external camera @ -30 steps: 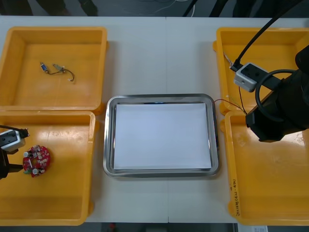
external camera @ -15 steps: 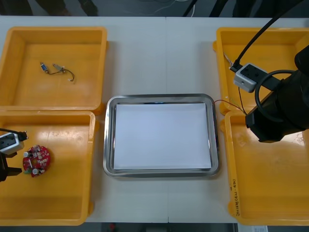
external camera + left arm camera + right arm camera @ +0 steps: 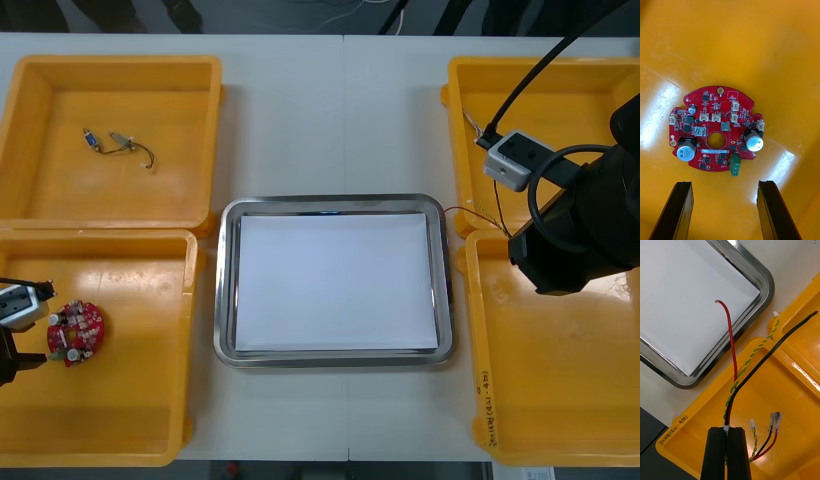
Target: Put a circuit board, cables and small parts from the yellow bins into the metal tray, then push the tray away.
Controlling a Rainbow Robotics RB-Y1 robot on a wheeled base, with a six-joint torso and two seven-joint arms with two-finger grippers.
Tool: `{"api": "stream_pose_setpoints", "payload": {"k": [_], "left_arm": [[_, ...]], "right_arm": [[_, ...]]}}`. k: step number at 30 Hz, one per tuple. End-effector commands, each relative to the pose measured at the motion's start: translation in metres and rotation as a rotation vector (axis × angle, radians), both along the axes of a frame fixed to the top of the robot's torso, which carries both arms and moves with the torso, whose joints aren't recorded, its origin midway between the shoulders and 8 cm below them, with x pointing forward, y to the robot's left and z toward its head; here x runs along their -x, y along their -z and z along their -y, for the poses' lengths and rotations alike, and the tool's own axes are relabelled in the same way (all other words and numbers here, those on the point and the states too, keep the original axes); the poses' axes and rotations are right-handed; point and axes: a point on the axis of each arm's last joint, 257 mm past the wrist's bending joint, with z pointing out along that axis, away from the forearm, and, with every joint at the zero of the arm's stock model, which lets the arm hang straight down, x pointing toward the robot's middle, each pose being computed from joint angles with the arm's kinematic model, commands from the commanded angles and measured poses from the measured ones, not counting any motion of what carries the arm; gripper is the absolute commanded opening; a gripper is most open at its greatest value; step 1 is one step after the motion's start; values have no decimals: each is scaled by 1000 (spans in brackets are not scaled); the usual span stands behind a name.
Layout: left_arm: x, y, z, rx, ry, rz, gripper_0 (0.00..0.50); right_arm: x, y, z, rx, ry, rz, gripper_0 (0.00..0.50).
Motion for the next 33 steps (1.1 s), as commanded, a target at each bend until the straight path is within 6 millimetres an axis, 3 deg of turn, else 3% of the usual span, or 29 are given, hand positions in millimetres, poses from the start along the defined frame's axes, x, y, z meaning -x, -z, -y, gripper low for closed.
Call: {"api": "stream_pose_setpoints", "payload": {"k": [1,11,33], "left_arm": [[12,16,2,-15,41,-12,500],[9,28,2,-18,45,-9,500],[-8,33,6,-23,51,1,500]], "right_arm": [[0,-10,-1,31,-36,35,0],[-1,-10,-1,32,-35,39,0],[-1,-10,-1,31,-32,39,0]]}}
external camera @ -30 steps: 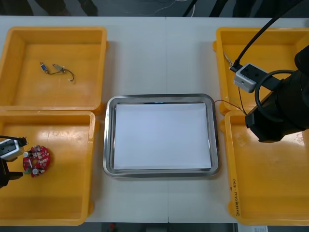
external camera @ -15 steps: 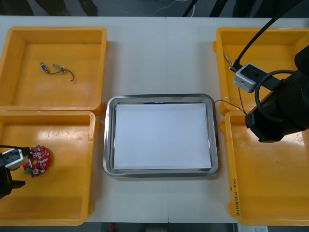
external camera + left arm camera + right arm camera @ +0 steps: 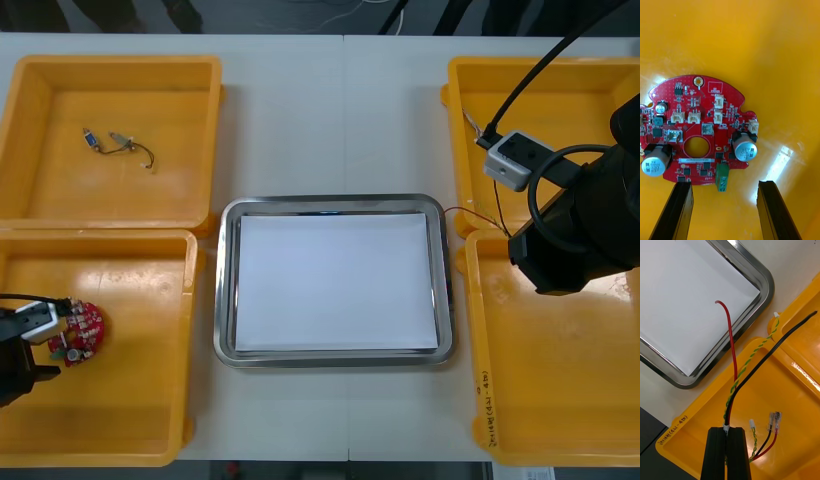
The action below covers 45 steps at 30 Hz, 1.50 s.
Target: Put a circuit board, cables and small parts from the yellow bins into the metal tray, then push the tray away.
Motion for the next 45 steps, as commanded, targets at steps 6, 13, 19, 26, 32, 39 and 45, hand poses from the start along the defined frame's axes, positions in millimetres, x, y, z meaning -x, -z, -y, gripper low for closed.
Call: {"api": "stream_pose_setpoints", "payload": {"k": [6,13,19,26,32,39,45], "left_arm": [[-13,1,5,-14,38,28,500],[-13,2,6,-16,41,27,500],[-13,4,6,-18,45,24,500],[-14,8,7,-19,45,22,500],[-15,9,7,-17,43,28,500],[-16,9,6,-21,44,29,500],[-16,9,5,-25,46,31,111]], "right_arm": [[-1,-11,-1,31,-32,41,0],[-1,-11,-1,30,-29,41,0],[-2,-11,-1,29,-26,42,0],[-1,-11,-1,28,-25,40,0],[-1,-10,-1,28,-25,38,0],[-1,-10,-1,28,-25,38,0],[1,-10,-2,27,-30,34,0]]}}
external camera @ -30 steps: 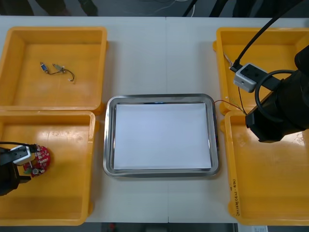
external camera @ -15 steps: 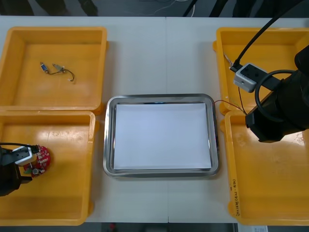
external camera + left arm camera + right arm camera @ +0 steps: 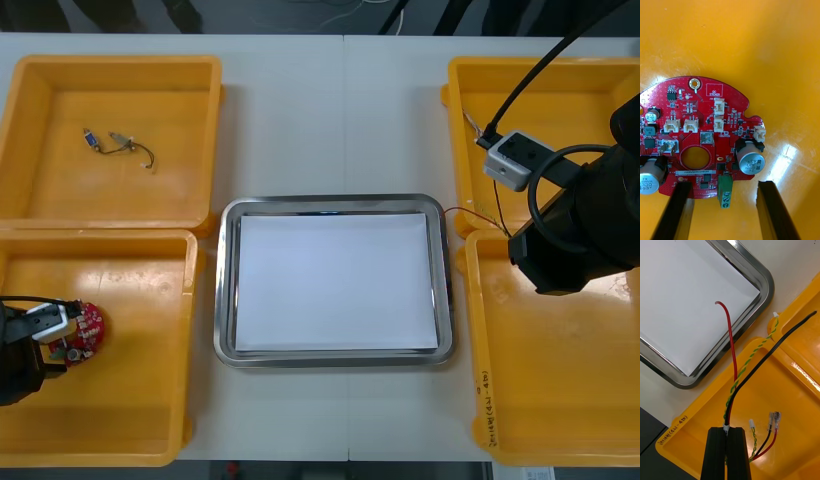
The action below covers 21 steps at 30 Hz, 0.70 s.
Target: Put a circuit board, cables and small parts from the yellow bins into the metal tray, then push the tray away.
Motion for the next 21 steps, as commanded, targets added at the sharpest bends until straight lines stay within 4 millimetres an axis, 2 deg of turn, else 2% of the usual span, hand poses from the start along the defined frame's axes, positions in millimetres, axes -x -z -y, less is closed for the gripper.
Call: {"api": "stream_pose_setpoints", "payload": {"k": [1,21], "left_arm": [[-9,-2,5,-5,28,29,0],[-10,-5,7,-5,30,32,0]], "right_arm": [[0,-9,-2,26,-29,32,0],[1,-9,-5,20,-34,30,0]]}}
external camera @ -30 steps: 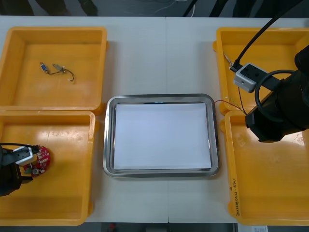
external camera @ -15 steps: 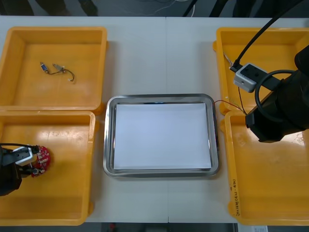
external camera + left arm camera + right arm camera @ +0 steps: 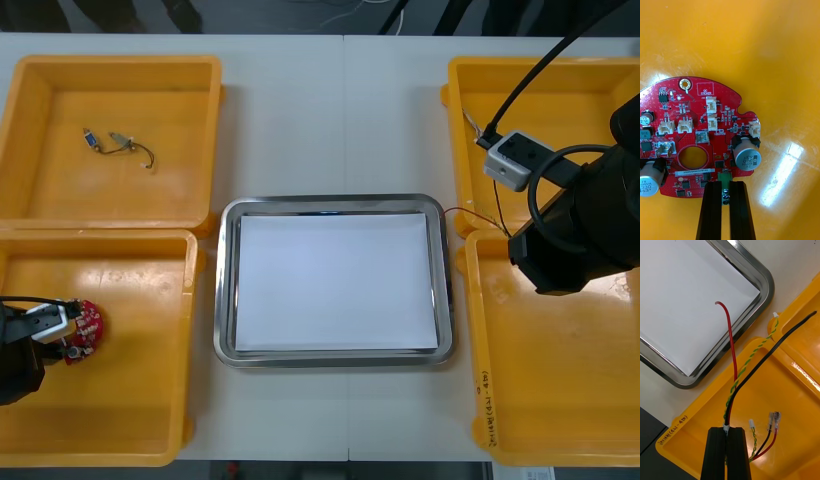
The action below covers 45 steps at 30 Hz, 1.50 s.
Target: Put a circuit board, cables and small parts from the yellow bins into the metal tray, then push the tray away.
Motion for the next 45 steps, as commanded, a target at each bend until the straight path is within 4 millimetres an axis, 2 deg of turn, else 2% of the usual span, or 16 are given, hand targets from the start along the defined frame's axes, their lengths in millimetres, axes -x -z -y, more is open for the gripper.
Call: {"api": "stream_pose_setpoints", "payload": {"k": [1,17,35,45], "left_arm": [[-10,-6,11,16,23,26,0],[-15,-33,20,38,11,-1,0],[-21,-92,33,56,-34,-19,0],[-10,-126,61,53,-83,-29,0]], "right_arm": [[1,-9,-5,20,-35,31,0],[1,-9,-6,18,-37,30,0],[2,-9,-7,18,-42,32,0],[3,-9,-7,18,-42,30,0]]}}
